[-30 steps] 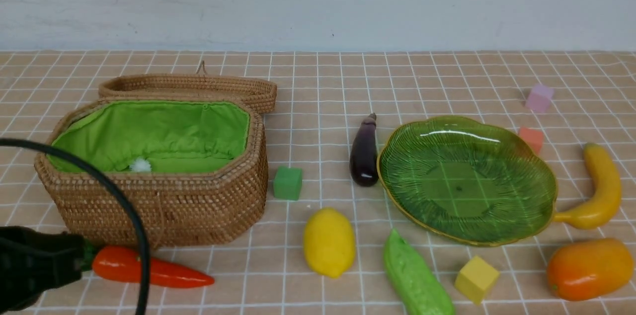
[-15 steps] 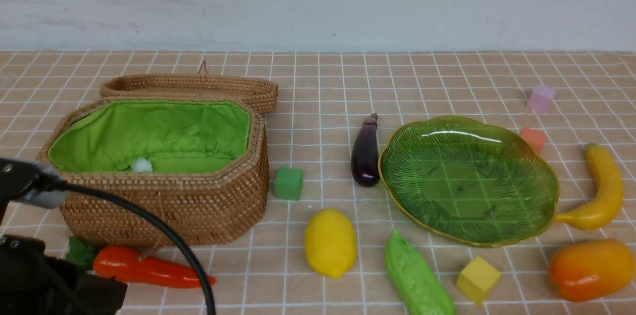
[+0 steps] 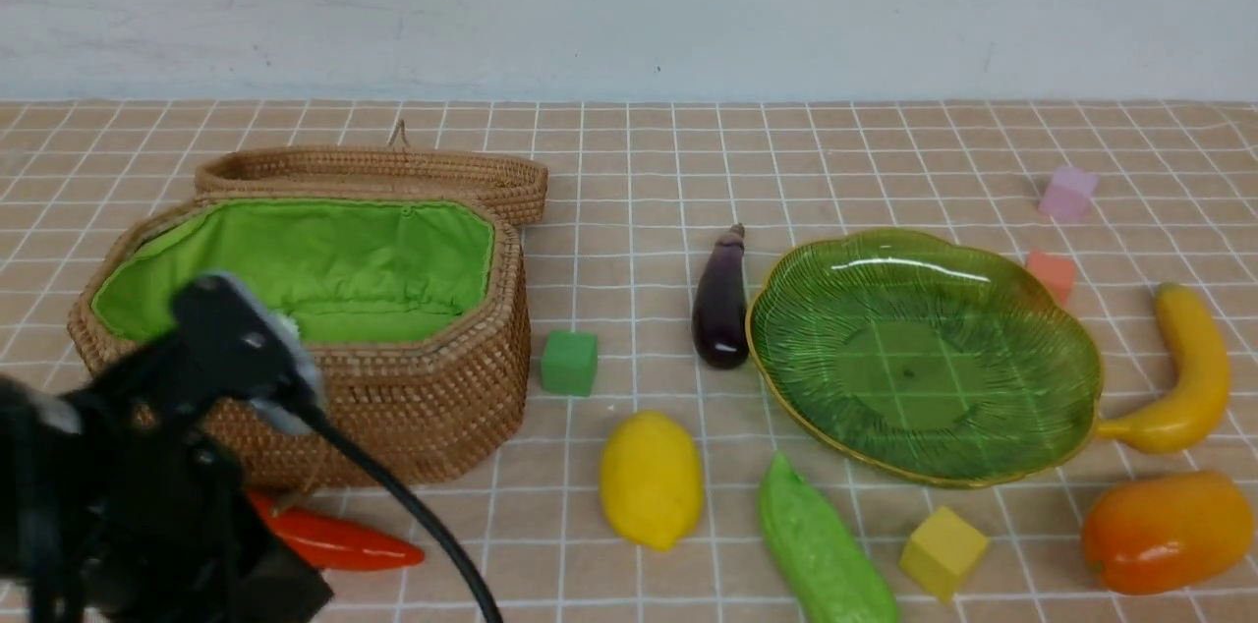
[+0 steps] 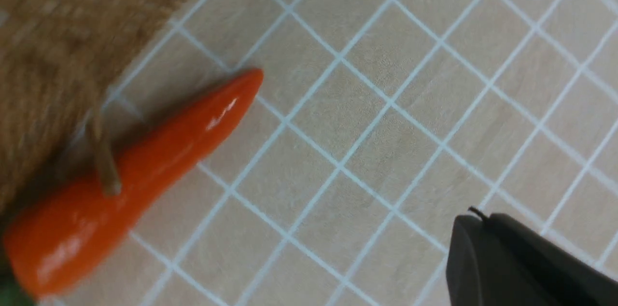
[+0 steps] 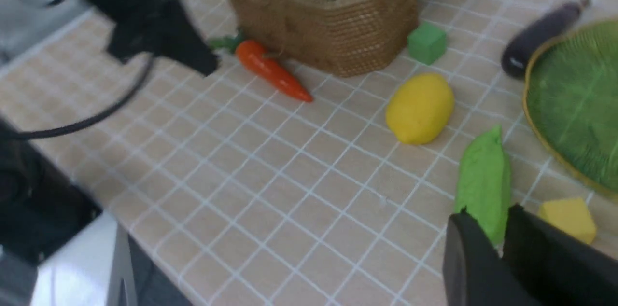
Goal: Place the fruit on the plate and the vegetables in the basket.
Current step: Use the left arm to grab a carrot and put it into the left basket
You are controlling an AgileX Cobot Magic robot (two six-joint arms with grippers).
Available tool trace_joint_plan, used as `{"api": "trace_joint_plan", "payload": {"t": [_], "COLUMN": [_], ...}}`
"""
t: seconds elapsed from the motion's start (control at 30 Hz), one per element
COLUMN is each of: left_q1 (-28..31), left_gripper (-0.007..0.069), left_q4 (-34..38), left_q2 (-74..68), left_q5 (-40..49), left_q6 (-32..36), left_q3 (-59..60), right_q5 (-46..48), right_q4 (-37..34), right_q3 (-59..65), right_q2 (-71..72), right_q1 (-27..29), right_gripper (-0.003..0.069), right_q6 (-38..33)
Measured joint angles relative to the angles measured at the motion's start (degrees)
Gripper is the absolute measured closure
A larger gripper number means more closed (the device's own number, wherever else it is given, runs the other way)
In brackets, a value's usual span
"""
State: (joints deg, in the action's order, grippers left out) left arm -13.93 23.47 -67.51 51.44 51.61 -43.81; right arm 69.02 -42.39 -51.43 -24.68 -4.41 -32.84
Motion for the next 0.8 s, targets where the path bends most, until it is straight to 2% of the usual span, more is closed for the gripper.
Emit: {"api": "trace_joint_plan", "payload": {"t": [0.07,0.1,0.17,0.2,0.43,0.5,0.6,0.8], "left_q1": [-2.4,-2.9,-4.8,-6.4,-7.2,-7.2,-7.2,-7.2], "left_gripper": [0.0621,0.0617,0.0578,0.0529,0.0229,0.0174,0.0134,0.0141], "left_q4": [-1.6,-1.9,-4.4,-7.0,-18.3,-21.6,-26.2,-29.2], "left_q2": [-3.3,-3.9,-6.0,-7.7,-13.3,-15.3,-18.2,-22.8], "left_q5": [-3.0,-3.3,-6.2,-8.6,-15.5,-16.8,-19.8,-24.1], "left_q6": [7.8,8.5,14.0,16.5,16.0,15.9,15.5,15.3], "left_q3": [0.0,0.0,0.0,0.0,-0.1,-0.1,-0.2,-0.2], "right_q5": [0.4,0.5,0.8,1.0,2.0,2.0,2.0,2.0], "right_q4": [0.3,0.3,0.5,0.9,1.0,1.1,1.1,1.1], "right_q3": [-1.6,-1.7,-2.0,-2.0,-2.0,-2.0,-2.0,-2.0], "right_q2": [-0.1,-0.1,-0.1,-0.2,-0.2,-0.2,-0.2,-0.2], "right_q1": [-1.3,-1.5,-2.3,-2.7,-2.8,-2.8,-2.8,-2.8], "right_gripper": [0.0523,0.0523,0.0522,0.052,0.0517,0.0515,0.0513,0.0508], "right_q6": [-0.8,-0.8,-1.0,-1.0,-1.0,-1.0,-1.0,-1.0]}}
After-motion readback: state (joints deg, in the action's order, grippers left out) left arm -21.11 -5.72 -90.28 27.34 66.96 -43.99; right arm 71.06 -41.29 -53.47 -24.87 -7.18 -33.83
